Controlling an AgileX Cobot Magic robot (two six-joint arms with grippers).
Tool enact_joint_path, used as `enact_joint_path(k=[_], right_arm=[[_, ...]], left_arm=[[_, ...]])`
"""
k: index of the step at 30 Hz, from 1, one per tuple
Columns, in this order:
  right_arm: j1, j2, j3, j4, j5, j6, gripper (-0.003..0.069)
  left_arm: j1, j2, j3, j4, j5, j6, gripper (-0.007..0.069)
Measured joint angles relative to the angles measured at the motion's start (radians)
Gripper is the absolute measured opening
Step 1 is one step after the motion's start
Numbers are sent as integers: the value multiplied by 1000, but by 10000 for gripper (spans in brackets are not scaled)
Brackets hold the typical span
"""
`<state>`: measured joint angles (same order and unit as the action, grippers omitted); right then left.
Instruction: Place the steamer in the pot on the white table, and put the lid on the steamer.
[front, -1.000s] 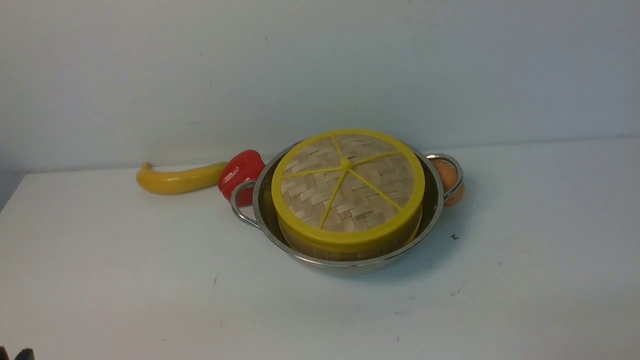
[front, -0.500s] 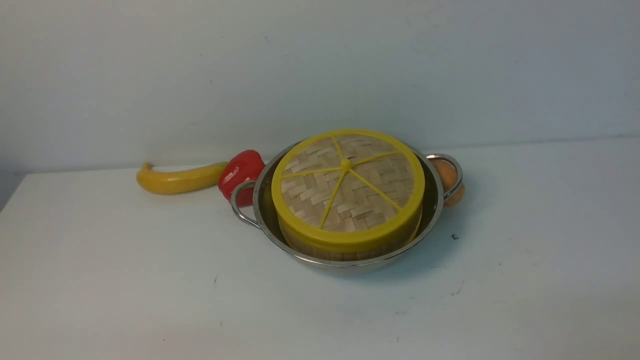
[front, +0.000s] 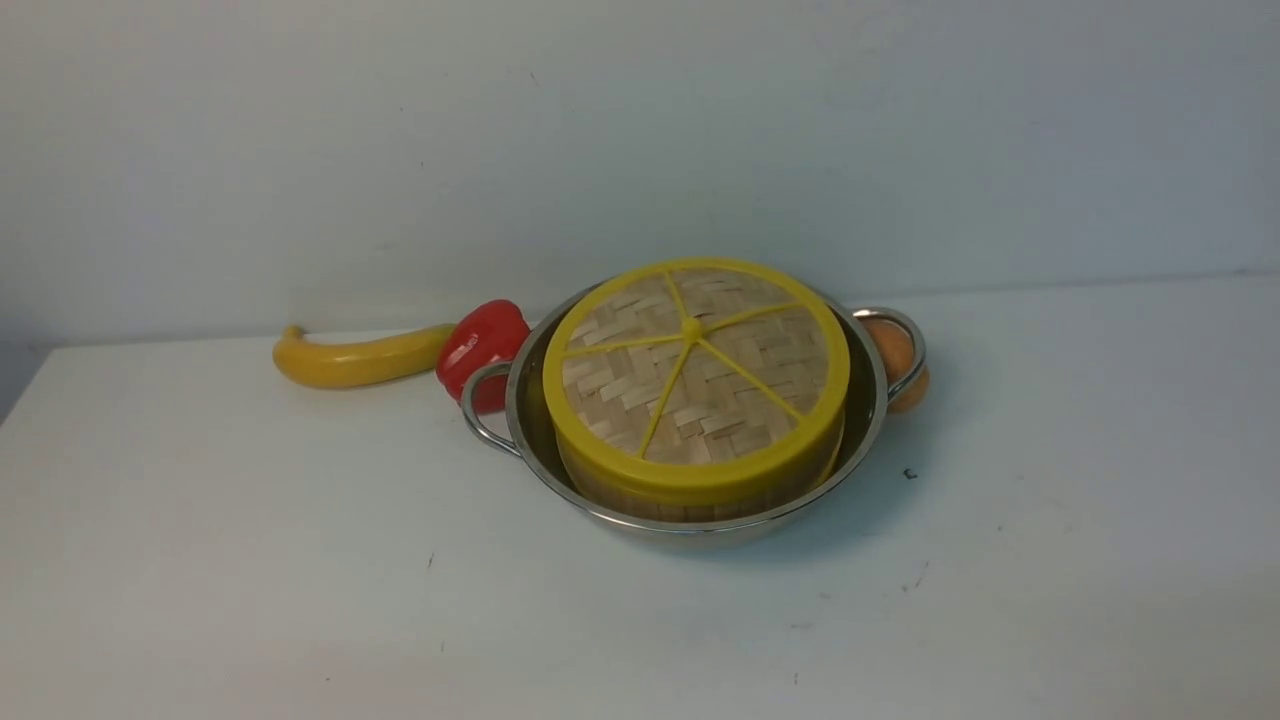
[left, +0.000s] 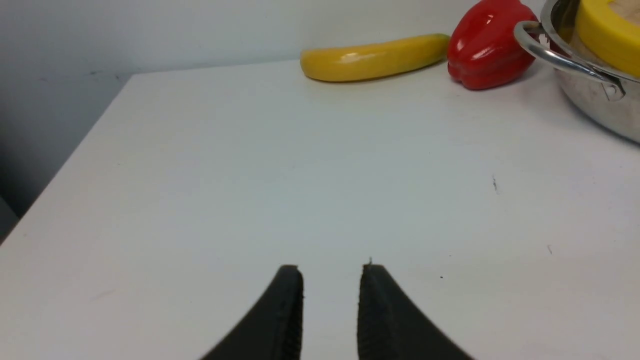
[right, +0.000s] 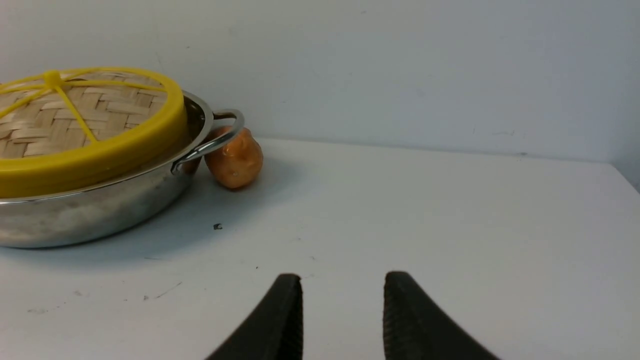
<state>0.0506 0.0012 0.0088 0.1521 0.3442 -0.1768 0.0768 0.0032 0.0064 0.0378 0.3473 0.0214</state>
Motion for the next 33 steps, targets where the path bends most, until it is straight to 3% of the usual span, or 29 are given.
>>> enact_joint_path(k=[33], right_arm=[[0,0,0,2,0,0,249]], left_arm=[[0,0,0,2,-2,3,209]])
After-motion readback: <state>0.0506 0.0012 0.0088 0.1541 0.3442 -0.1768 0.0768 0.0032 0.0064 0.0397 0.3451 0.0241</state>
